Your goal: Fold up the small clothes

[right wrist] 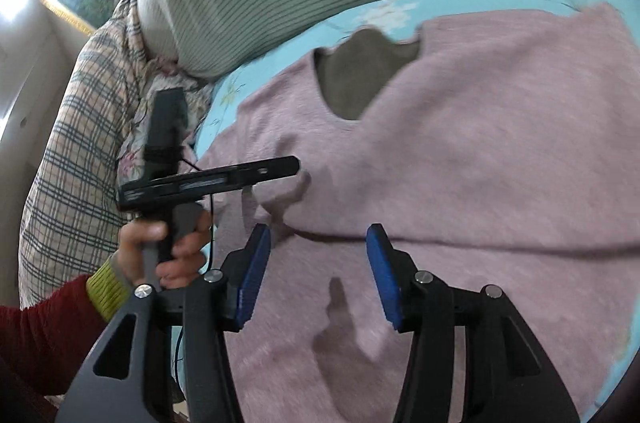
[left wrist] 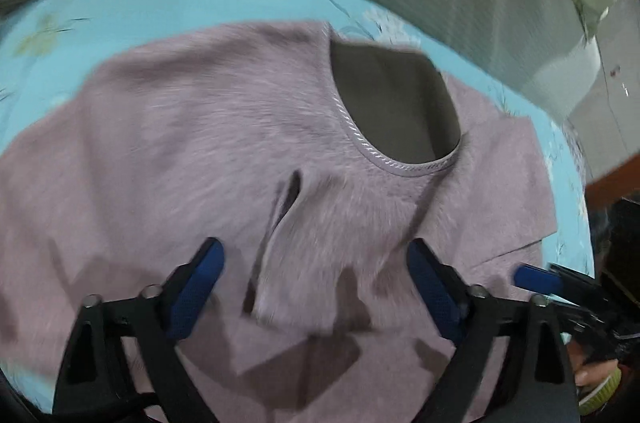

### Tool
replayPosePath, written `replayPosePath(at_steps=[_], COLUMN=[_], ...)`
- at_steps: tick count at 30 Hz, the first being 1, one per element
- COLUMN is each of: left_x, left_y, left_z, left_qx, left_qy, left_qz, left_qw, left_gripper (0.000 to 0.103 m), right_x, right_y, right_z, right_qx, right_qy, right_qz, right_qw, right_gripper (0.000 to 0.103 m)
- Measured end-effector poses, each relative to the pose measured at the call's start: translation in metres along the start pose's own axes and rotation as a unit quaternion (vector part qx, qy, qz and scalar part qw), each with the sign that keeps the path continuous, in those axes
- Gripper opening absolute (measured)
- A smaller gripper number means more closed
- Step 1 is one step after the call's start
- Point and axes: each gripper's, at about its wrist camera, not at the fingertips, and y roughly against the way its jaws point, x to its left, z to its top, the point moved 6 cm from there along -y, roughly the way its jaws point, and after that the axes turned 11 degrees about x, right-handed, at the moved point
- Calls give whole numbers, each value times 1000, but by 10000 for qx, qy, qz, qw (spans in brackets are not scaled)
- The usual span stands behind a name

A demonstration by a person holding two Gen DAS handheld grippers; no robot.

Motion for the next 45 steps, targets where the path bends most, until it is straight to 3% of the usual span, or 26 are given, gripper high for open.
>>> replayPosePath(at_steps=[2, 4, 5, 6, 10, 14, 20, 28, 31, 32, 33, 34, 39, 43, 45], left_x=[-1, -5, -7, -9, 4, 48, 85, 97, 95, 94, 93, 93, 83, 68, 72], left_y=[-16, -20, -19, -15, 33, 64, 67, 67, 62, 61, 59, 57, 57, 50, 44], left_z=[3, 7, 6, 5, -8, -25, -34, -40, -42, -42, -43, -44, -42, -39, -39], left_qx=[177, 67, 66, 36, -750, -1057, -1098, -1150, -1067, -1045, -1016, -996, -1003, -906, -822], left_qy=[-105, -282, -331, -302, -37, 598, 1145, 1534, 1441, 1419, 1425, 1453, 1456, 1199, 1224], left_qz=[105, 292, 262, 198, 446, 524, 520, 743, 872, 885, 880, 868, 641, 756, 795], left_qw=[9997, 9992, 9991, 9993, 9962, 9912, 9860, 9786, 9799, 9804, 9806, 9805, 9822, 9857, 9859], left_gripper=[67, 42, 5, 2, 2, 2, 2, 2, 2, 2, 2, 2, 2, 2, 2], right_x=[-7, -16, -22, -27, -49, -80, -128, -161, -160, -158, -155, -153, -146, -163, -154], right_y=[9, 20, 27, 33, 67, 95, 99, 65, 61, 60, 58, 58, 88, 74, 82], right_z=[-4, -8, -9, -10, -11, -3, 26, 47, 48, 49, 49, 49, 47, 45, 44], right_qx=[-97, -224, -300, -360, -713, -1028, -1006, -669, -704, -685, -636, -529, -869, -475, -624], right_qy=[-119, -253, -331, -379, -545, -776, -1163, -1251, -1185, -1135, -1090, -1052, -1038, -1286, -1313], right_qz=[-85, -174, -223, -262, -653, -1198, -1608, -1540, -1492, -1453, -1418, -1405, -1714, -2070, -2318], right_qw=[9998, 9993, 9988, 9983, 9938, 9844, 9749, 9778, 9792, 9805, 9818, 9830, 9759, 9687, 9618], right_gripper=[51, 51, 51, 51, 51, 51, 51, 52, 51, 47, 11, 7, 7, 12, 18])
